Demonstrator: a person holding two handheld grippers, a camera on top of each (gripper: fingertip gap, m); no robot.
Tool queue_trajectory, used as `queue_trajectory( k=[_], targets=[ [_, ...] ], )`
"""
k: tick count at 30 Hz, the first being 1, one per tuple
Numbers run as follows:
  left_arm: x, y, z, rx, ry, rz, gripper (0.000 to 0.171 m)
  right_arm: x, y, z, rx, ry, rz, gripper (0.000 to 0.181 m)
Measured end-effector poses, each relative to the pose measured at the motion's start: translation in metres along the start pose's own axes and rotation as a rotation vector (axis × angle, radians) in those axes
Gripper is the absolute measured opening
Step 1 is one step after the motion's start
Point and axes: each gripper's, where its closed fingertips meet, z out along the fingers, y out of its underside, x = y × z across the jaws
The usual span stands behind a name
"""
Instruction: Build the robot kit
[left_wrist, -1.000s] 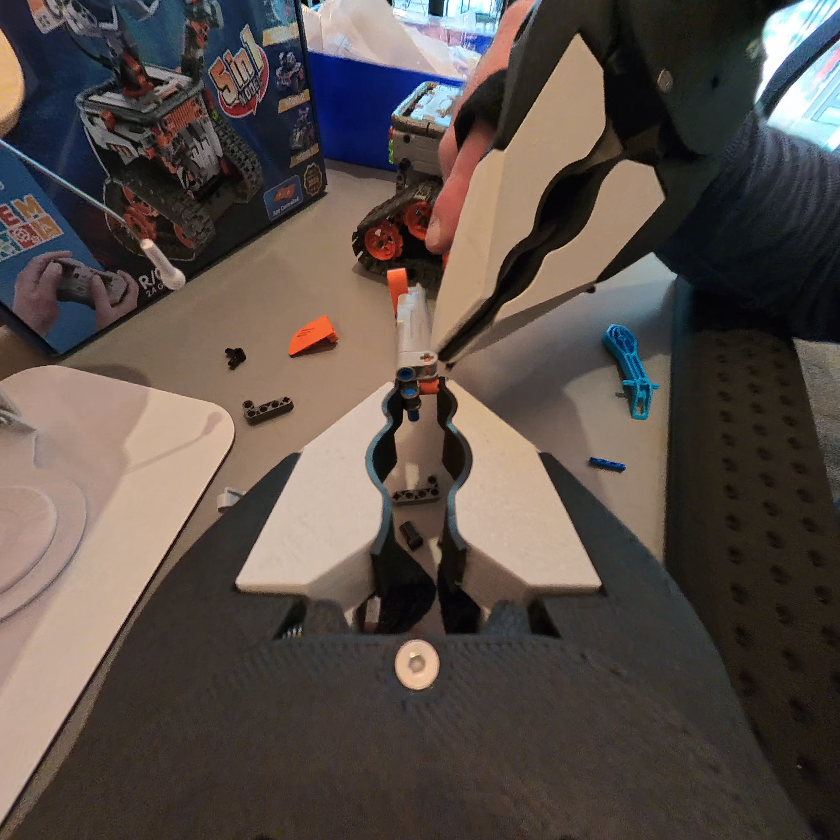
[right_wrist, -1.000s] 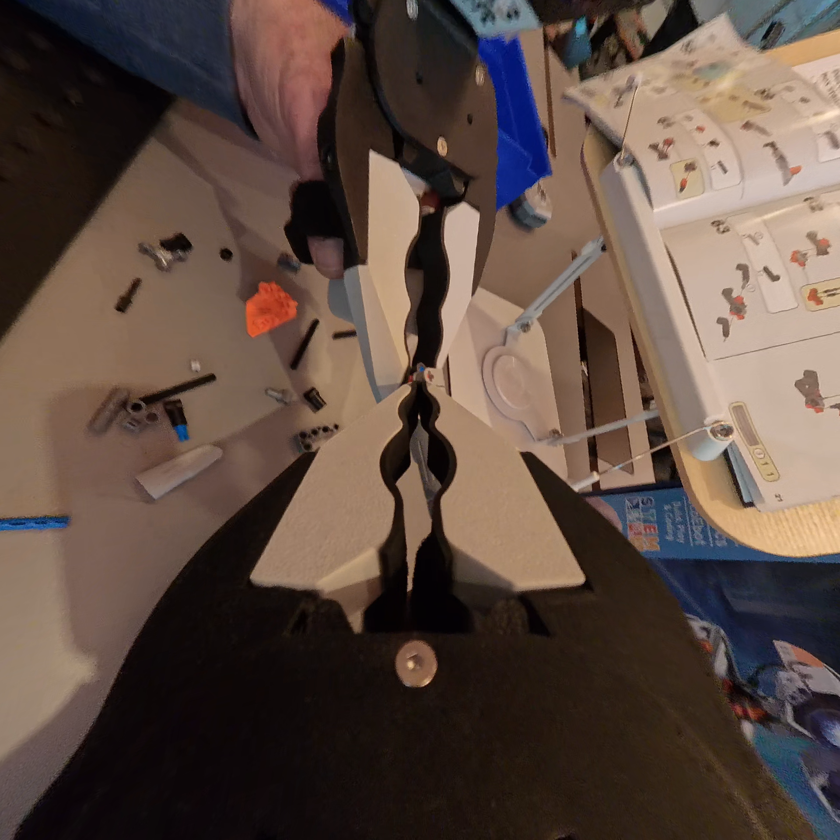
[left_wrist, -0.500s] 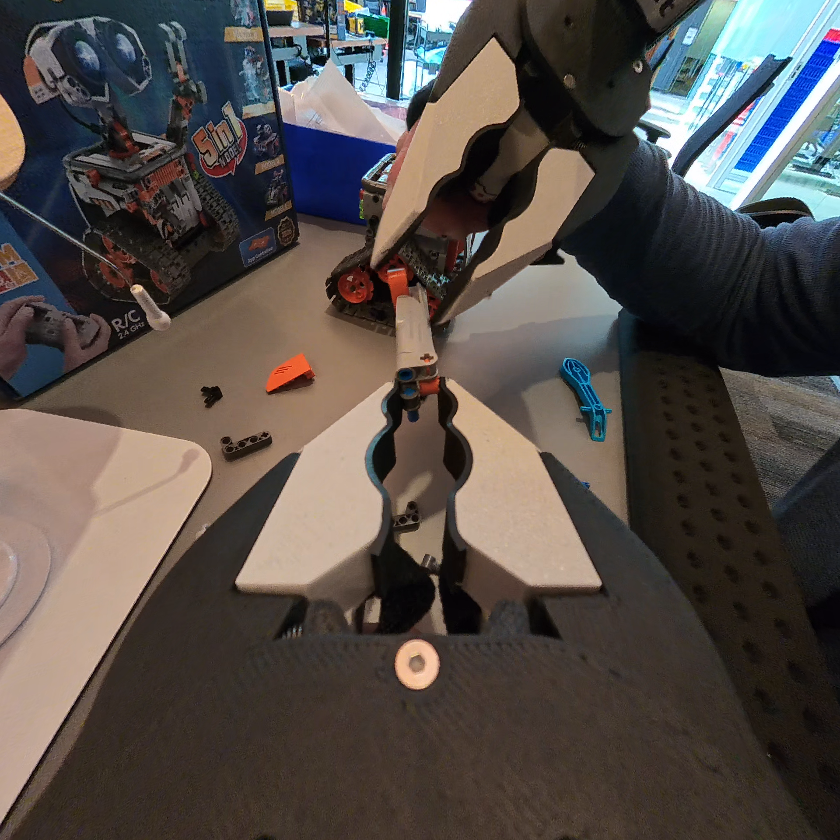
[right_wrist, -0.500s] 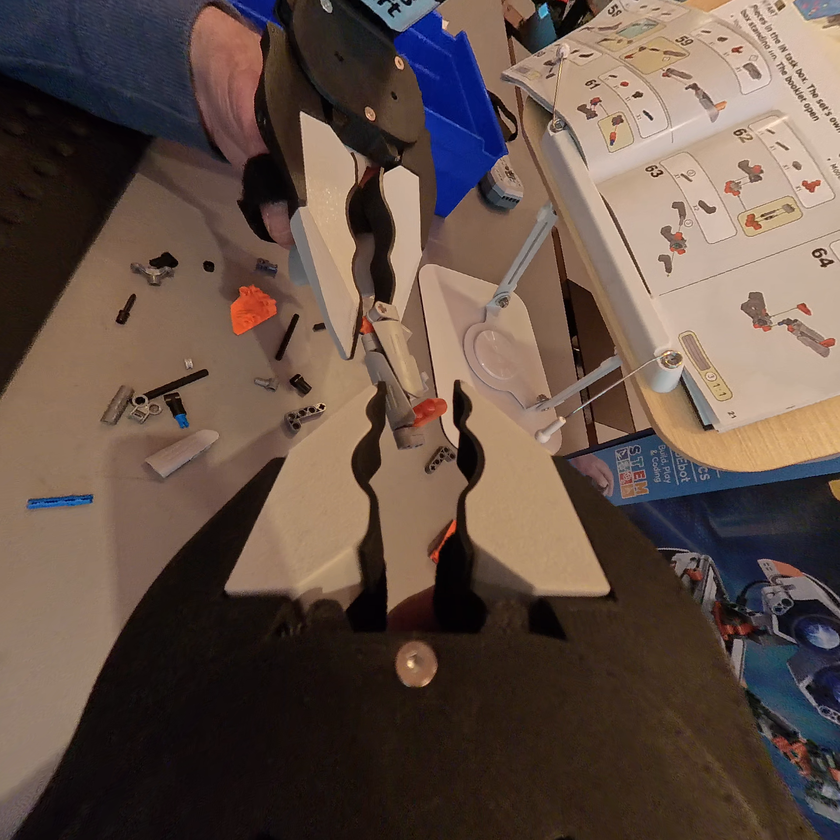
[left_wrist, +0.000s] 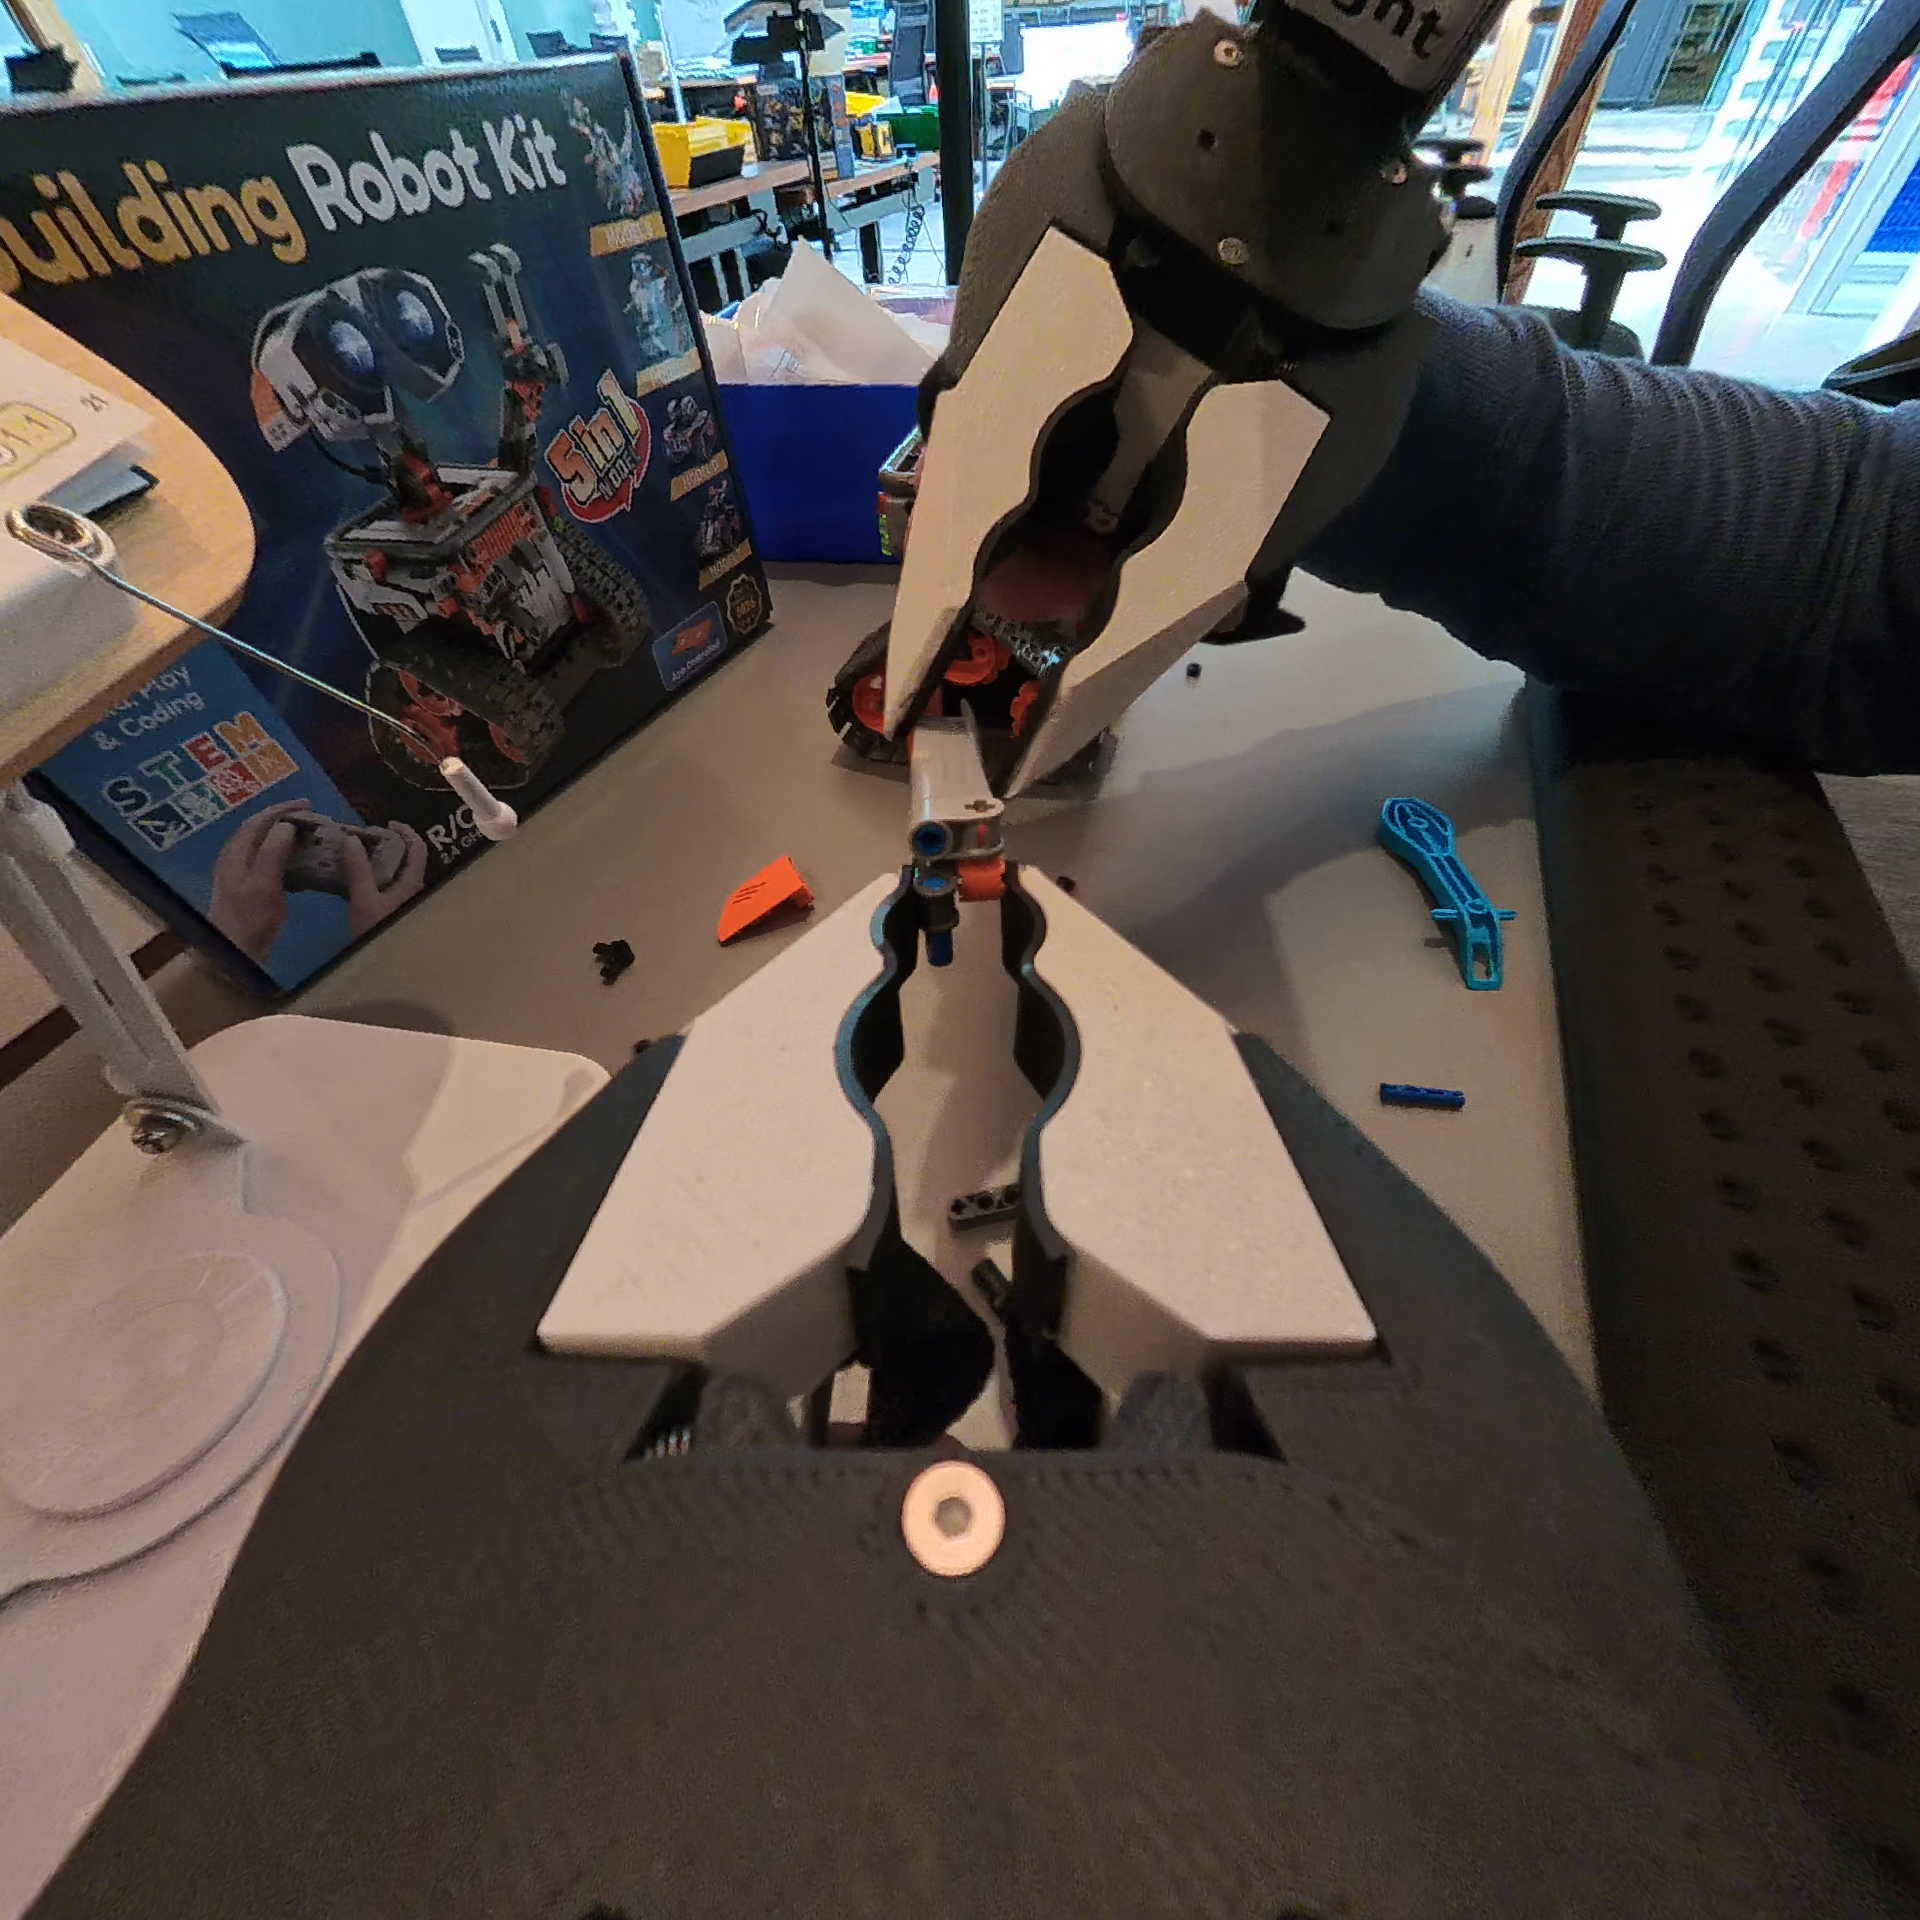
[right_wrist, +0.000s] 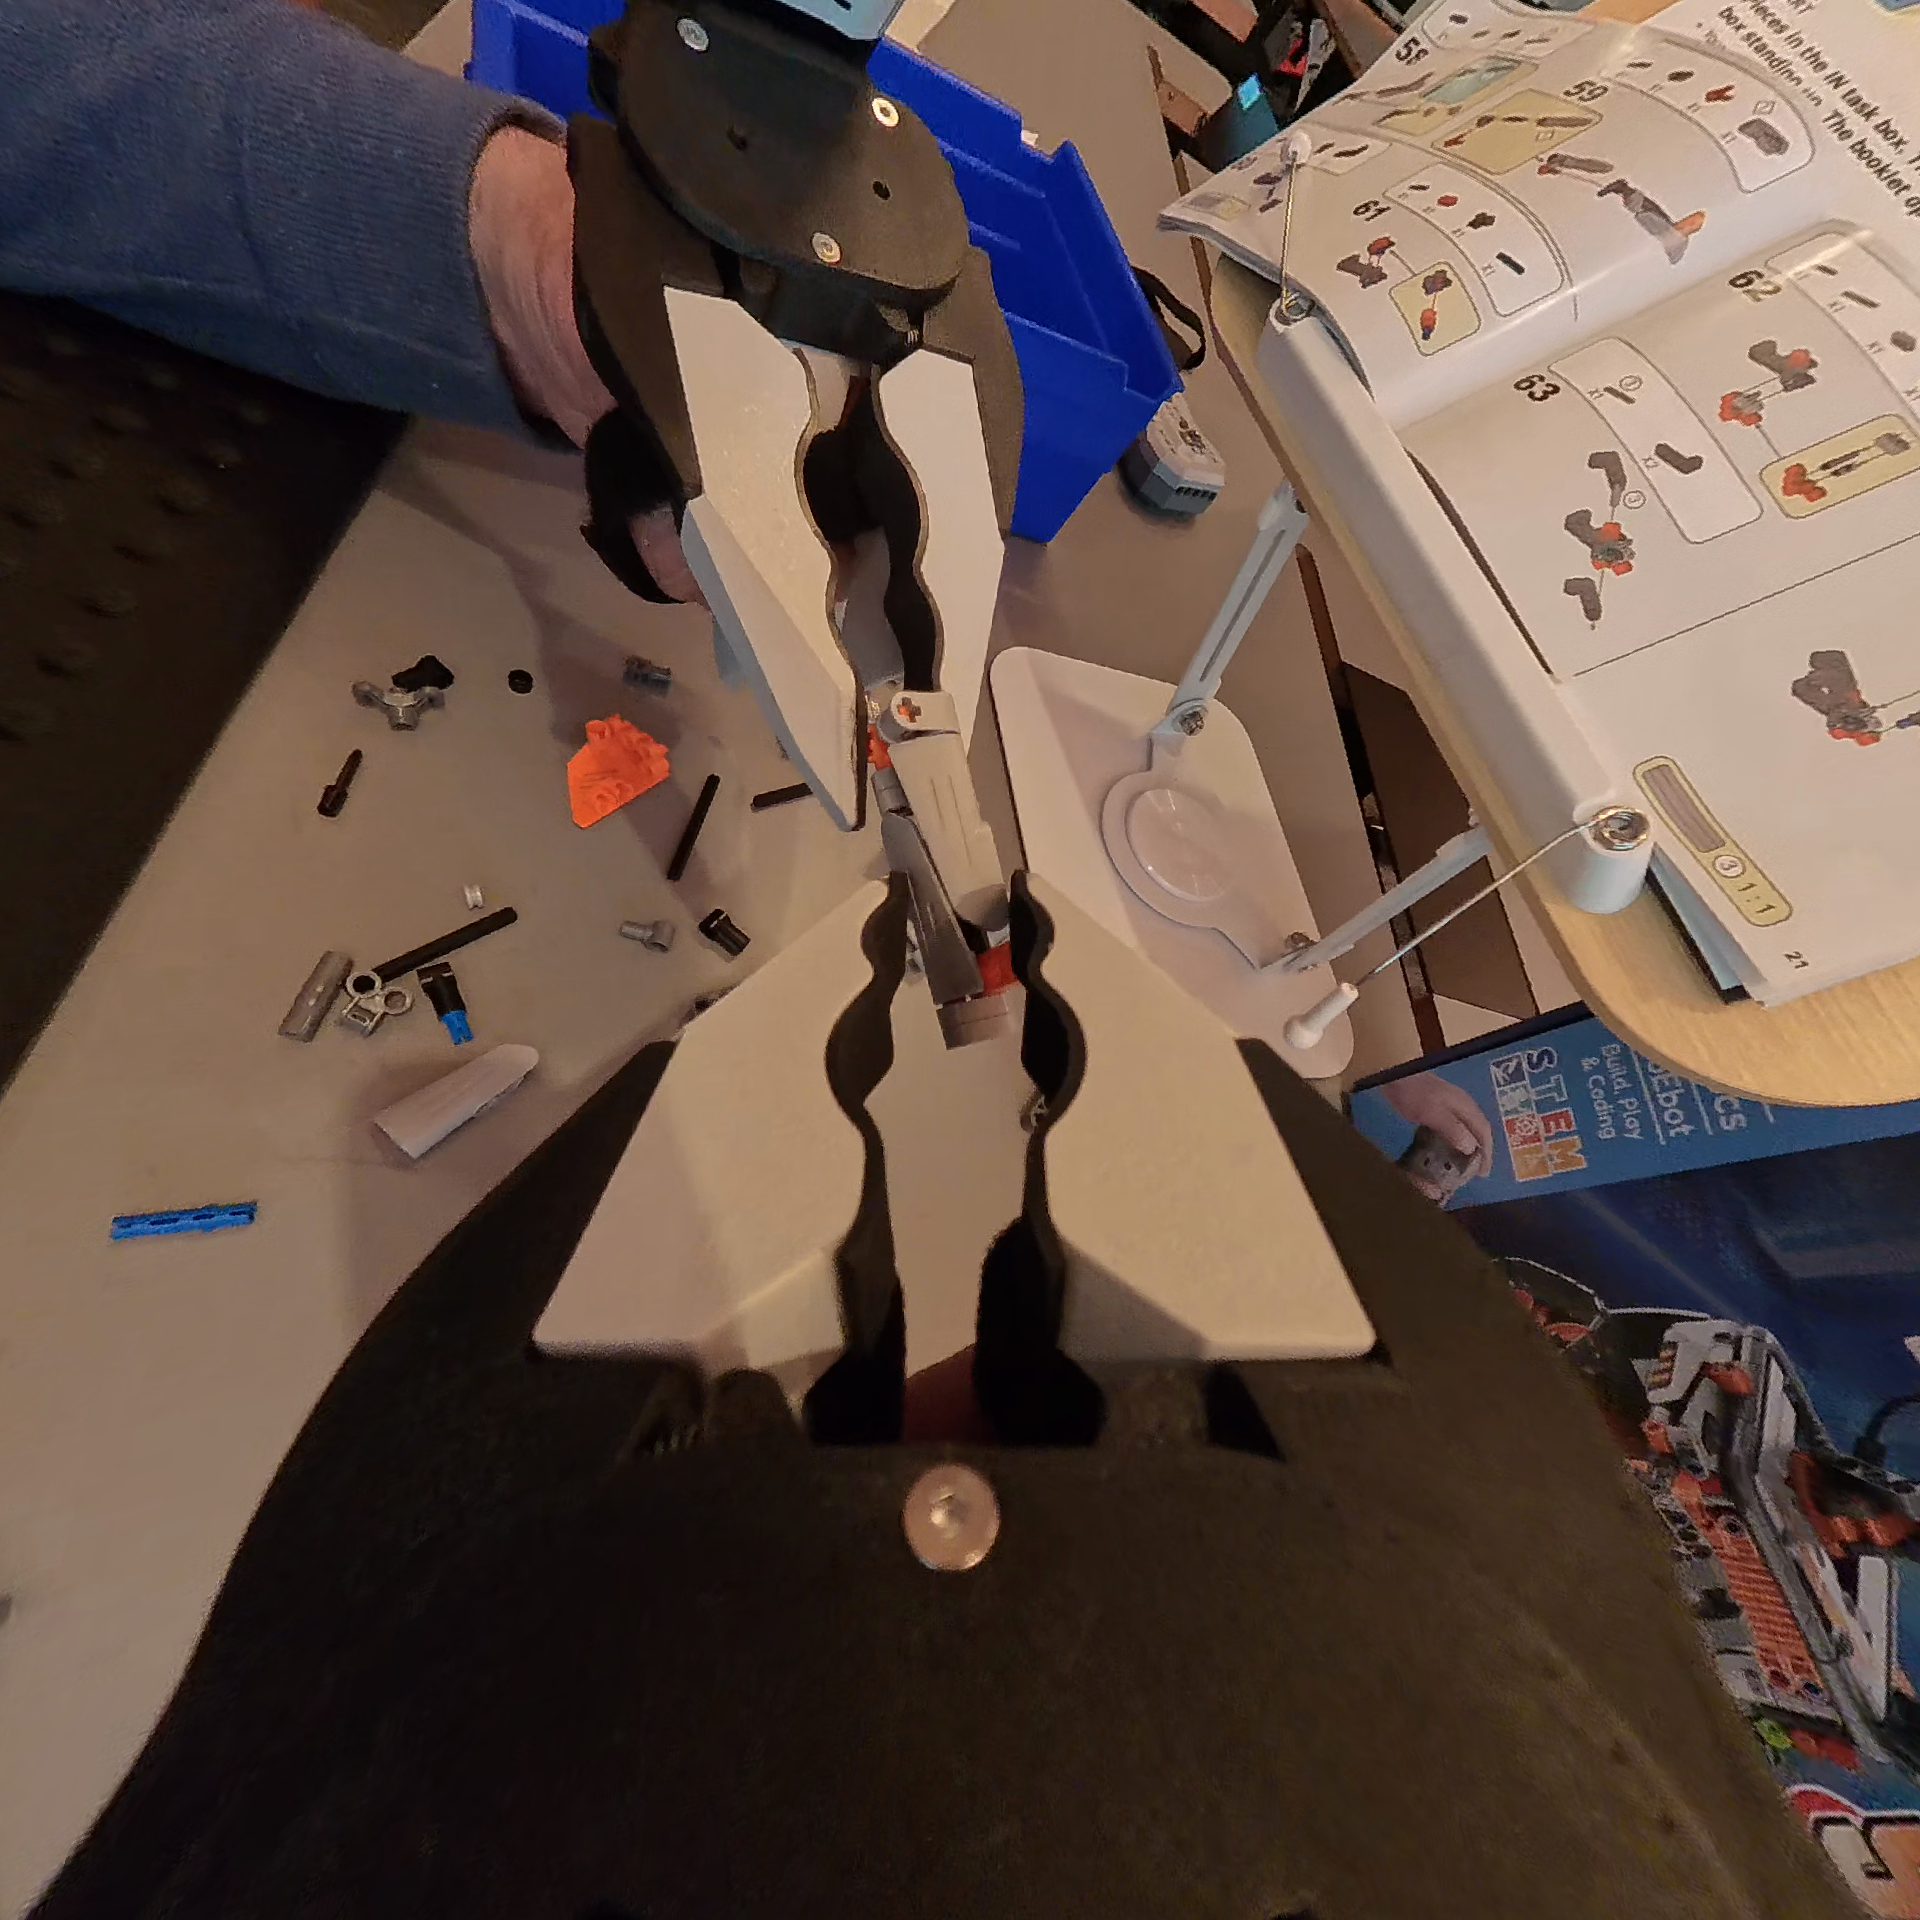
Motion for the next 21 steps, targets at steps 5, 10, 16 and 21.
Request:
queue_trajectory(
  k=[5,10,16,21],
  targets=[
    [-0.001,-0.005,-0.003,0.032,-0.012,0.019,0.015,0.000,-0.002,0.000,0.022,-0.015,0.025,0.015],
    [-0.006,-0.008,-0.005,0.048,-0.051,0.044,0.016,0.003,-0.005,-0.001,0.040,-0.006,0.038,0.013],
    [-0.010,-0.014,-0.008,0.082,-0.081,0.074,0.016,0.005,-0.008,-0.002,0.057,0.010,0.031,0.013],
    [-0.017,-0.018,-0.012,0.106,-0.123,0.078,0.018,0.010,-0.009,-0.005,0.066,0.029,0.044,0.013]
  ],
)
